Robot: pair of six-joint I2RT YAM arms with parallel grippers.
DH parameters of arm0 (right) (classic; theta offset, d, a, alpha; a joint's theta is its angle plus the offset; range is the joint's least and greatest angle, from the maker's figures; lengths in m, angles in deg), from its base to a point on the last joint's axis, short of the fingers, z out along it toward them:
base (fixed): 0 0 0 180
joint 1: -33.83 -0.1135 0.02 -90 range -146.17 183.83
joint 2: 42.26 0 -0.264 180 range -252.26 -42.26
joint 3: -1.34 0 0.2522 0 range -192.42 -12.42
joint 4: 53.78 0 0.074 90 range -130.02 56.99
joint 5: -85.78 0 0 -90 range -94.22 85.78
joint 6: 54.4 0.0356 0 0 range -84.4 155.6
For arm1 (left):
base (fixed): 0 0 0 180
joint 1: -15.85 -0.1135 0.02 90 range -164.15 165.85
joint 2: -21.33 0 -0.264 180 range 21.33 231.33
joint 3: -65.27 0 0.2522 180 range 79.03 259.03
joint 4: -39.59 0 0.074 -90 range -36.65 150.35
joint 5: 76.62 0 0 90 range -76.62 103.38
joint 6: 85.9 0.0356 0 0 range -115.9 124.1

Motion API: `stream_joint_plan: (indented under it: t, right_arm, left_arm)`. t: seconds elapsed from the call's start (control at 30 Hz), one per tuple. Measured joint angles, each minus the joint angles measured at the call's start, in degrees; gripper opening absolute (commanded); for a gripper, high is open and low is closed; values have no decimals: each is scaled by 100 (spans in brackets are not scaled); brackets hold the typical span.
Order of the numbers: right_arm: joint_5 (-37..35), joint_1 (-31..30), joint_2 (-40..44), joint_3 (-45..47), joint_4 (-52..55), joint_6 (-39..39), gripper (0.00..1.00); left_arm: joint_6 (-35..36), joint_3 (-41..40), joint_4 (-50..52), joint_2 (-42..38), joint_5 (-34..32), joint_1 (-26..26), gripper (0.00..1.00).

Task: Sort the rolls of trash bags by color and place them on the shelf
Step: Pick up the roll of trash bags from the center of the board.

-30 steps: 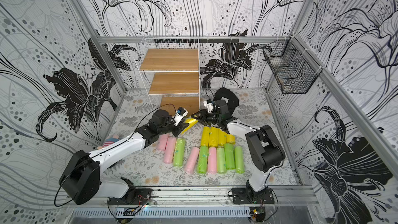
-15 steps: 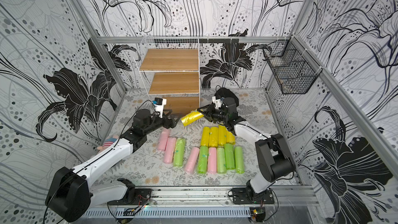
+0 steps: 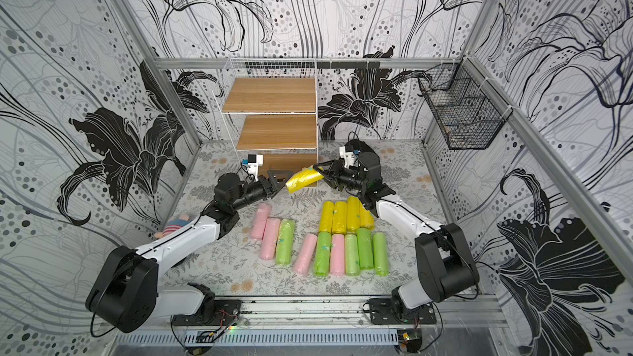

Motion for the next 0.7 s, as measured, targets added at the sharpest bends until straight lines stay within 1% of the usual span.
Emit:
stream_joint_plan:
  t: [0.17,0.27,0.37,0.4,0.47,0.53,0.63,0.7]
  right_arm:
    - [0,-24,0,-7,-114,87,28]
    - [2,-37,0,-17,-133,129,28]
    - [2,-37,0,-28,-153,151,27]
    - [2,-37,0,-33,-157,170,27]
    - [-2,-37,-2,-39,-205,214,27]
    - [-22,-37,-9,-50,-256,278,27]
    - [-24,-31,-22,-72,-306,297,31]
    - [-22,-31,-22,-83,-326,295,37]
  left_arm:
    - [-175,2,-181,81,195,92,84]
    - [-317,13,-382,173,317,114,75]
    - [-518,13,-662,282,407,114,61]
    - [-599,13,-767,319,431,114,55]
    - [-713,11,-970,387,459,114,46]
    - [-822,4,-1182,450,487,105,35]
    - [-949,-22,-1436,509,494,101,17]
    - [-992,-44,-1532,516,492,101,10]
